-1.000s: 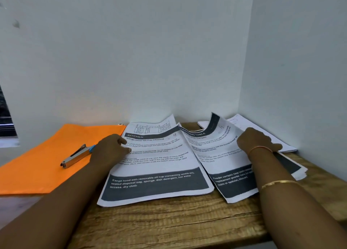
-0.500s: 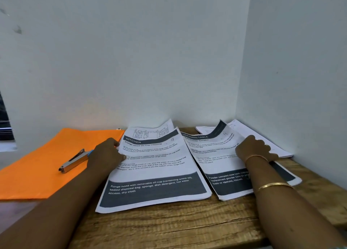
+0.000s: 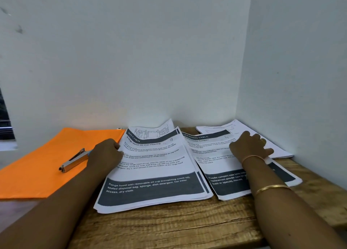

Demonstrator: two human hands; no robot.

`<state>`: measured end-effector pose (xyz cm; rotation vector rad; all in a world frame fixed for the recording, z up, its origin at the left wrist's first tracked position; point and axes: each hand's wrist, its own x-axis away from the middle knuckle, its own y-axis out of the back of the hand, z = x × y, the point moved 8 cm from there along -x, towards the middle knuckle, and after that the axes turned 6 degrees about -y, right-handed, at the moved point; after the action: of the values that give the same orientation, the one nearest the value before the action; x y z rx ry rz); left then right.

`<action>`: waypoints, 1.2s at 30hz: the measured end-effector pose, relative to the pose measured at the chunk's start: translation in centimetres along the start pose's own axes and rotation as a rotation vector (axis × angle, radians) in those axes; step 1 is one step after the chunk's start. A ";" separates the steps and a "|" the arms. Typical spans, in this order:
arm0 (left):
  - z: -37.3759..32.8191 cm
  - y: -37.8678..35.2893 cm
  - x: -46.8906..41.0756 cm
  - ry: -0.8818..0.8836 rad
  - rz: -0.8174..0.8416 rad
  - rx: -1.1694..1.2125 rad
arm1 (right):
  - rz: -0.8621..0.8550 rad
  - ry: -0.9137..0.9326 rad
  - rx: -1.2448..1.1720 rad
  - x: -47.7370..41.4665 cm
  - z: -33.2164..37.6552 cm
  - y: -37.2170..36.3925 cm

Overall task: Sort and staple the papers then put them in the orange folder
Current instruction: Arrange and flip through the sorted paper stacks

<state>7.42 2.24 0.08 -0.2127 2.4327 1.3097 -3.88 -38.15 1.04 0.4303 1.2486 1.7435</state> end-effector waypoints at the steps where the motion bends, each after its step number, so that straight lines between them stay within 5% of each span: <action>1: 0.0 0.0 0.0 -0.002 -0.004 0.004 | -0.004 0.018 -0.006 0.1 0.3 0.0; 8: -1.0 1.6 0.3 -0.076 -0.168 0.124 | -0.039 0.256 -0.158 2.0 4.4 0.4; 17: -2.1 4.1 1.1 -0.123 -0.372 0.338 | 0.278 0.569 -0.731 6.1 9.4 -0.5; 30: -2.4 4.1 1.4 -0.125 -0.426 0.474 | 0.853 0.421 -0.983 8.2 10.3 -2.7; 36: -2.7 3.9 1.5 -0.133 -0.421 0.468 | 1.162 0.188 -1.165 8.6 9.7 -3.2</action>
<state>4.19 2.29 3.86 -0.4600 2.3313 0.5433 0.07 -25.44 0.45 0.2623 -0.2403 3.1362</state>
